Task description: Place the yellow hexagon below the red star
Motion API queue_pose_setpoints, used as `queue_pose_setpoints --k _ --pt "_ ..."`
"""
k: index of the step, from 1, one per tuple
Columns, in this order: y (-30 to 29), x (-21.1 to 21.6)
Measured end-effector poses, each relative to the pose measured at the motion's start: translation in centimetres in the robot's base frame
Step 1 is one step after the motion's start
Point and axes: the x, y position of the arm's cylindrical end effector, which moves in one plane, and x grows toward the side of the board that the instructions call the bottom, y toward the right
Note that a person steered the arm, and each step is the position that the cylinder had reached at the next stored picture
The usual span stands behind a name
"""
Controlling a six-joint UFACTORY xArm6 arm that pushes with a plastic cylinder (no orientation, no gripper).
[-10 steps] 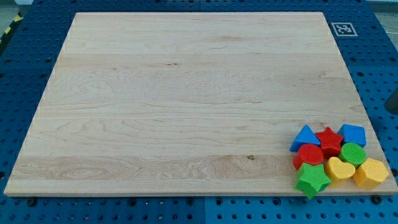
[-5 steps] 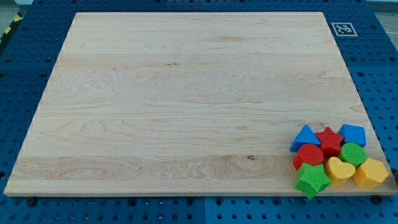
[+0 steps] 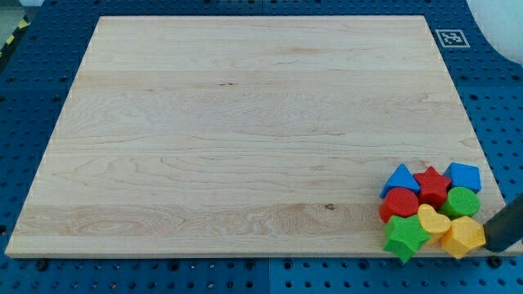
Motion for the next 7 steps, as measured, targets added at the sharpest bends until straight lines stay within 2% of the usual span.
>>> queue_pose_setpoints --k 7 --pt "-1.1 0.1"
